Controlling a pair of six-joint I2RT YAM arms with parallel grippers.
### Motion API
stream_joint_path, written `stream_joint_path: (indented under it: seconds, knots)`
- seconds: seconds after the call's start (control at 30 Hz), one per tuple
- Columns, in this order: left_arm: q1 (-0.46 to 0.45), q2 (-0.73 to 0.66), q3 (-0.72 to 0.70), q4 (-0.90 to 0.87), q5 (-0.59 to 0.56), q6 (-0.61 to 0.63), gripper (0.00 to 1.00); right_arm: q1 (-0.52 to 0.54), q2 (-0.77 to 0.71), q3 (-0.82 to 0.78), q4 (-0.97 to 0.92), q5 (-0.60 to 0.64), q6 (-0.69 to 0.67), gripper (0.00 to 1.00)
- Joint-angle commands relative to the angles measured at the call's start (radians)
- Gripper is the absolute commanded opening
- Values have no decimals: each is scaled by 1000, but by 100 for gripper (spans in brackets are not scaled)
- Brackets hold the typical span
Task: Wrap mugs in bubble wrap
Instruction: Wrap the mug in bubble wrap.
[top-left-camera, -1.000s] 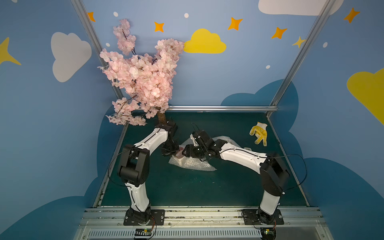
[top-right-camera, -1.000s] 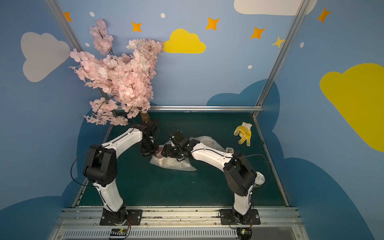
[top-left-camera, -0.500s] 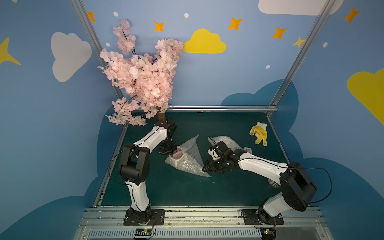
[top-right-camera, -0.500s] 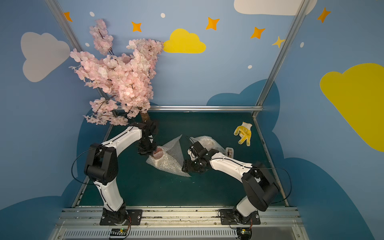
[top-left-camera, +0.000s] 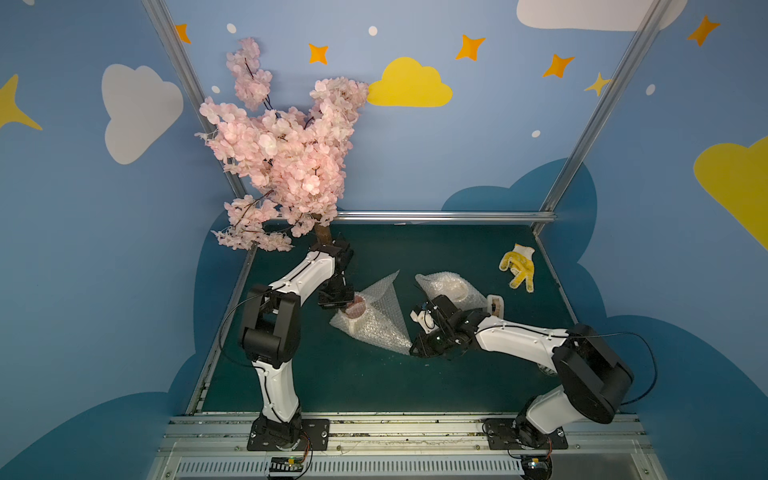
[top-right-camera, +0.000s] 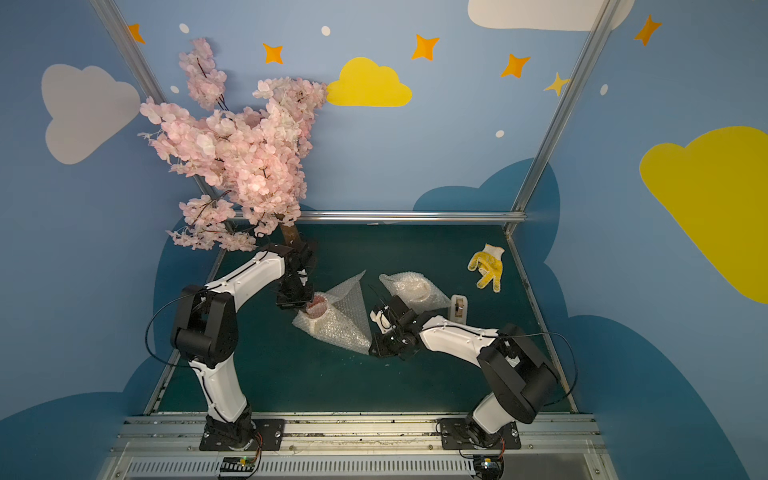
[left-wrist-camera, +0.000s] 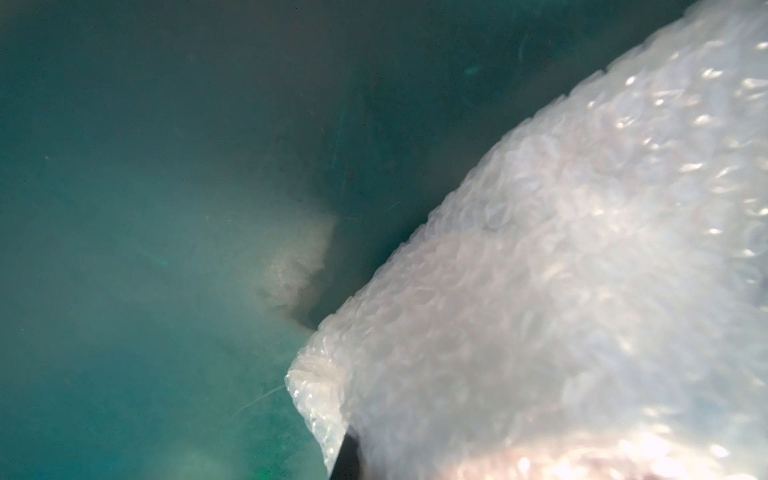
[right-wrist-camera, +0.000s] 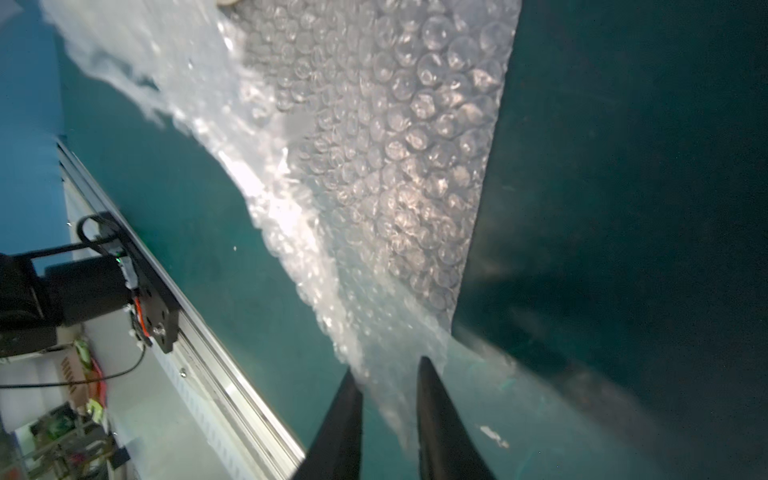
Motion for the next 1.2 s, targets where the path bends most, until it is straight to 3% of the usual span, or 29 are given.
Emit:
stream_joint_path:
  seconds: [0.0,0.07,0.27,0.43,0.63,0.87,1.17]
  knots:
    - [5,15,25,-21,31,23,3,2,15,9,30,9,-7,8]
    - [4,15,25,-22,31,28,3,4,-2,5,31,16,-2,0]
    - [-7,13,27,-14,32,59,3,3,-46,24,-11,8,-3,0]
    - [-60,22,54,-24,16,96,3,4,-87,115,2,-135,-11,0]
    - [-124,50,86,-21,45,138,3,2,-12,302,0,-227,-32,0]
    - [-170,59,99,-17,82,176,3,-4,137,450,85,-190,26,0]
    - [-172,47,89,7,132,214,3,11,278,405,309,-39,133,0]
